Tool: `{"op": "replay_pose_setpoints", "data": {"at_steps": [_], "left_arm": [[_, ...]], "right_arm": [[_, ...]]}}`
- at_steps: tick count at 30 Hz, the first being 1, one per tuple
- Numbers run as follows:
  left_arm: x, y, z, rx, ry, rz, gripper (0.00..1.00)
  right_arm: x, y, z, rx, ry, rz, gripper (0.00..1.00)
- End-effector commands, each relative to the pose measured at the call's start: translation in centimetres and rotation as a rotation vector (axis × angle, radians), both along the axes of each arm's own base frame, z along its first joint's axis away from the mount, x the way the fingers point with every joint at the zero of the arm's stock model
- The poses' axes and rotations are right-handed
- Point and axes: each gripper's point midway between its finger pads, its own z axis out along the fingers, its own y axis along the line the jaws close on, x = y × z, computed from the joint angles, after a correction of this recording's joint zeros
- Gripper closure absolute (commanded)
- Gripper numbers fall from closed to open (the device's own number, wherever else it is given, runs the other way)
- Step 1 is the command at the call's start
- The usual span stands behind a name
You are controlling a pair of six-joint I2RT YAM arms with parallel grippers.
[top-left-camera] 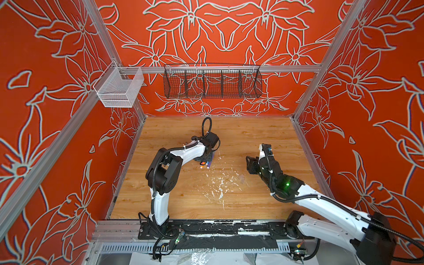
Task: Insert the pens into the pen caps
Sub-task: 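Lower the capped pink marker beside the other highlighters and release with left gripper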
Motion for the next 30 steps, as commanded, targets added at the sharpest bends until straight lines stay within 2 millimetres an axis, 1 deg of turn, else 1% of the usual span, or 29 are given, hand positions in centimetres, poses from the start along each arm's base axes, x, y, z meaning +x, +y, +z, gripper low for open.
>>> {"op": "replay_pose_setpoints", "data": {"at_steps": [1,8,13,15,19,21,25,27,28,30], "left_arm": [[-0.4,1.1,-0.1,0.038,0.033,0.033,1.00],[-0.3,1.5,-0.7,0.026,0.055,0.045,1.00],[-0.1,1.3,-1.2,0.016,0.074,0.038,1.00],[-0.1,1.1,-1.4,0.010,0.084,0.036,0.99],[0.0,1.4,-1.7,0.014,0.095,0.043,0.92],[-0.1,1.4,-1.9,0.012,0.101,0.045,0.90],[-0.2,0.6,-1.8,-0.029,0.118,0.028,0.85],[-0.3,0.3,-1.6,-0.047,0.129,0.019,0.77],[-0.4,0.2,-1.6,-0.051,0.135,0.019,0.75],[-0.4,0.1,-1.6,-0.052,0.140,0.017,0.75]], "right_arm": [[0.1,0.2,0.1,0.053,0.029,0.004,0.44],[0.5,-0.5,-1.1,0.108,0.087,-0.016,0.46],[0.7,-0.6,-1.7,0.129,0.118,-0.020,0.47],[0.8,-0.6,-2.0,0.133,0.129,-0.022,0.47],[0.9,-0.4,-2.5,0.143,0.154,-0.019,0.48],[0.9,-0.3,-2.6,0.149,0.165,-0.017,0.49],[1.0,-0.2,-3.0,0.156,0.184,-0.017,0.49],[1.0,-0.2,-3.2,0.160,0.192,-0.016,0.50],[1.0,-0.1,-3.2,0.163,0.197,-0.015,0.50],[1.0,-0.1,-3.4,0.169,0.206,-0.015,0.51]]}}
